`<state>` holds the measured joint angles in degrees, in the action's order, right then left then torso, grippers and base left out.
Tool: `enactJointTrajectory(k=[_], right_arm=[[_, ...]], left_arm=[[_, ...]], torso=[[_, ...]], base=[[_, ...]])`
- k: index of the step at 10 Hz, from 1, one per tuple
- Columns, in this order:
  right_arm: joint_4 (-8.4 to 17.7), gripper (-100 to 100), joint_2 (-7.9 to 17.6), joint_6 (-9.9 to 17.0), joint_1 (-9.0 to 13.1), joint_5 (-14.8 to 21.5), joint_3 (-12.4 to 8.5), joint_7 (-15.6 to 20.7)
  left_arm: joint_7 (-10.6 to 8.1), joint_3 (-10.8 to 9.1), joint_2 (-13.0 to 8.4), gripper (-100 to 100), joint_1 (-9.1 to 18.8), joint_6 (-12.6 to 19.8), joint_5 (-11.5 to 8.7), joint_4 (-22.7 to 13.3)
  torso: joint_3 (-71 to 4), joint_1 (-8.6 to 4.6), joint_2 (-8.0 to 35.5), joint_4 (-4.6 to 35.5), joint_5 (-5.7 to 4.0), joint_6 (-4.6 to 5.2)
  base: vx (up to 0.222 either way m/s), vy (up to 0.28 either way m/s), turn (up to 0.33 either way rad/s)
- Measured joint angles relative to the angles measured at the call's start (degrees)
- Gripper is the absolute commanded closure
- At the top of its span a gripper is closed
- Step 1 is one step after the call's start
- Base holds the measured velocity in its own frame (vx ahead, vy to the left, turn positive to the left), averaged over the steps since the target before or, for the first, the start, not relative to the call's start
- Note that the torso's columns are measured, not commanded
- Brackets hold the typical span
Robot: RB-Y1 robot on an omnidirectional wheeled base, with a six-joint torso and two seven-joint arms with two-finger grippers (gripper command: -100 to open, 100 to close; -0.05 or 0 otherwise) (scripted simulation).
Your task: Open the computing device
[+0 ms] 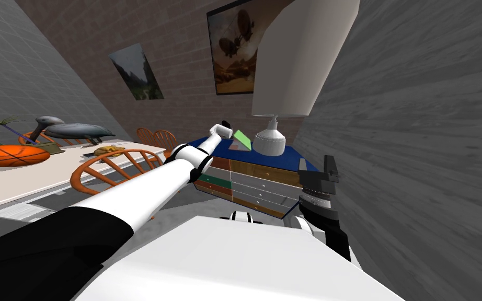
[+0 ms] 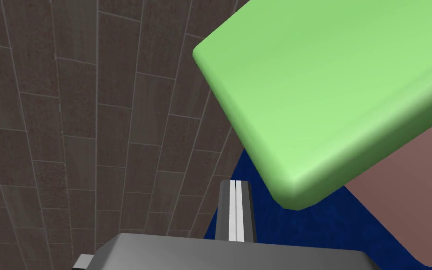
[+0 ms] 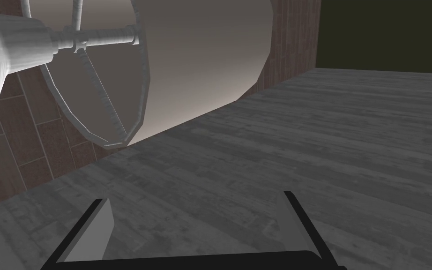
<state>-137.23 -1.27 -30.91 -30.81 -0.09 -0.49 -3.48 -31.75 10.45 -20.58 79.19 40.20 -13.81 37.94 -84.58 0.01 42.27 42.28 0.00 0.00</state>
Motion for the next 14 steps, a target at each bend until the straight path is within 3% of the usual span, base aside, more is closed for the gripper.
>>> enactJointTrajectory(k=[3,5,9,11,12,14], right_arm=[[0.0,0,0.01,0.0,0.0,0.0,-0.01,0.0],[0.0,0,0.01,0.0,0.01,0.0,0.0,0.0],[0.0,0,0.01,0.0,0.0,0.0,0.0,0.0],[0.0,0,0.0,0.0,0.0,0.0,0.0,0.0],[0.0,0,0.0,0.0,0.0,0.0,0.0,0.0],[0.0,0,0.0,0.0,0.0,0.0,-0.01,0.0]], left_arm=[[2.73,1.29,-0.25,-100,-1.47,-2.37,1.98,2.06],[5.04,2.27,0.43,-100,-0.72,-5.04,2.78,-0.48],[7.99,4.36,1.51,-100,-3.7,-7.51,5.65,1.24],[8.19,4.38,1.36,-100,-3.83,-7.57,5.76,1.35],[8.17,4.61,0.81,-100,-3.42,-6.11,5.17,2.79],[7.59,5.05,0.91,-100,-1.4,-4.58,4.95,2.05]], torso=[[0.01,-0.35,0.02,-0.44,-0.06,0.4],[-0.13,-0.65,-0.19,-0.58,-0.15,0.56],[-0.2,-0.79,-0.3,-0.36,-0.24,0.79],[-0.14,-0.41,-0.21,-0.12,-0.13,0.23],[-0.05,-0.05,-0.07,-0.03,-0.03,0.06],[0.02,0.1,0.03,0.01,0.04,-0.01]], base=[[-0.019,0.061,-0.033],[-0.033,0.042,-0.022],[-0.032,0.042,-0.028],[-0.004,0.023,0.001],[0.008,0.05,-0.013],[0.015,0.041,-0.008]])
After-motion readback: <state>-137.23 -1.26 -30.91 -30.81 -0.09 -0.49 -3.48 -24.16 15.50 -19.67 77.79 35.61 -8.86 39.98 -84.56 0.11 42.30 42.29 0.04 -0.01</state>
